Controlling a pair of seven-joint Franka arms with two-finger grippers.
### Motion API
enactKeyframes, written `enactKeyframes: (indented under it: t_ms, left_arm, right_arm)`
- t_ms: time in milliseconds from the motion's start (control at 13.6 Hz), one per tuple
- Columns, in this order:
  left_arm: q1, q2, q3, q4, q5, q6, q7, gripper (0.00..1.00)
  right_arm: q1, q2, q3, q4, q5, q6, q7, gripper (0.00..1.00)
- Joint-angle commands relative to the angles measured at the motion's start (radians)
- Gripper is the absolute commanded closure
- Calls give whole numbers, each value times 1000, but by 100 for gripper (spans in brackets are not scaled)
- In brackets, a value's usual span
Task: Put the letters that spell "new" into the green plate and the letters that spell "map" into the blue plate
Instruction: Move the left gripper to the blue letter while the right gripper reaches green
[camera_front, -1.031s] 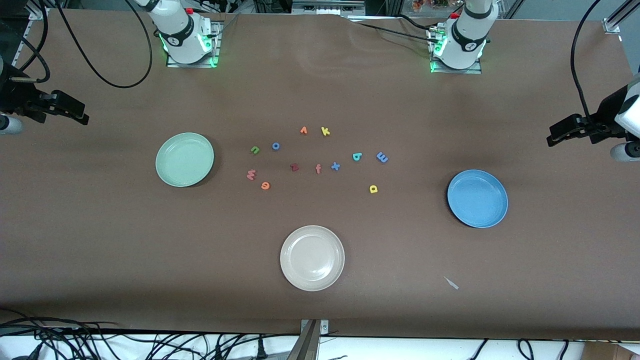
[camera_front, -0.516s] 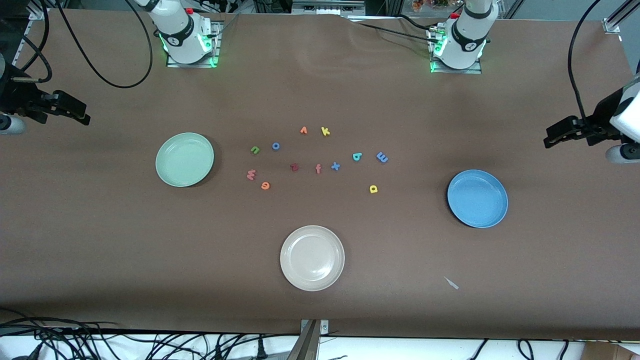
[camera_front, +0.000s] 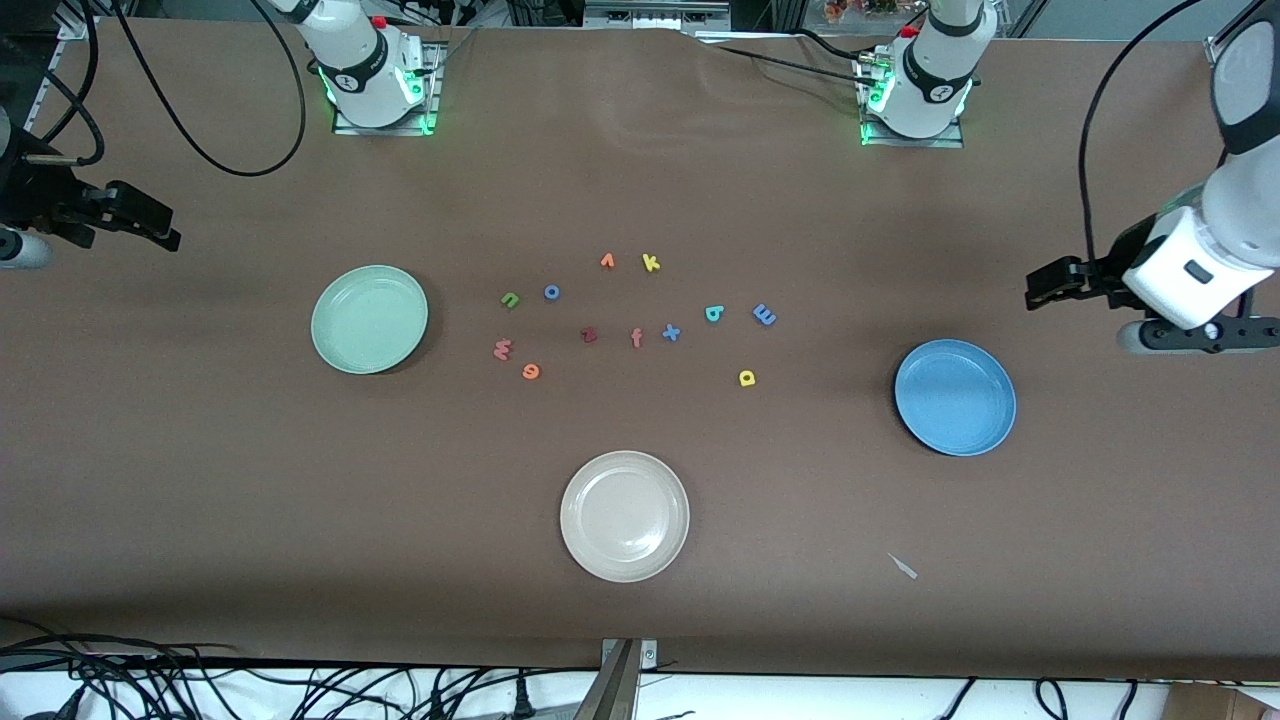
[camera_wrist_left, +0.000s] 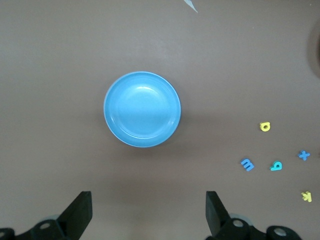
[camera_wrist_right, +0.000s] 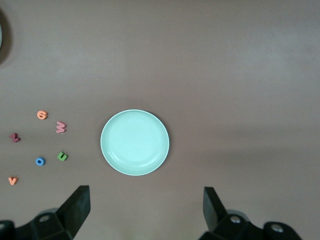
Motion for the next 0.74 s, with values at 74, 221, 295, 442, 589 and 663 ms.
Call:
enactKeyframes:
  t_ms: [74, 221, 295, 442, 589, 663]
  left_arm:
    - [-20, -7, -53, -61, -43, 20, -144, 0]
    - [-18, -18, -71, -108, -58, 59, -207, 0]
    - [-18, -21, -91, -133, -58, 76, -230, 0]
    - [-16, -42, -127, -205, -58, 154, -307, 0]
    - [-16, -56, -169, -275, -58, 226, -390, 0]
    - [-16, -56, -191, -306, -58, 266, -433, 0]
  right_arm:
    - [-8, -15, 2, -11, 15, 5, -18, 0]
    - [-7, -16, 4, -11, 14, 2, -18, 0]
    - [-7, -18, 4, -12, 15, -1, -18, 0]
    - [-8, -15, 1, -11, 15, 7, -18, 0]
    - [-8, -15, 1, -11, 15, 7, -18, 0]
    - [-8, -15, 1, -11, 15, 5, -18, 0]
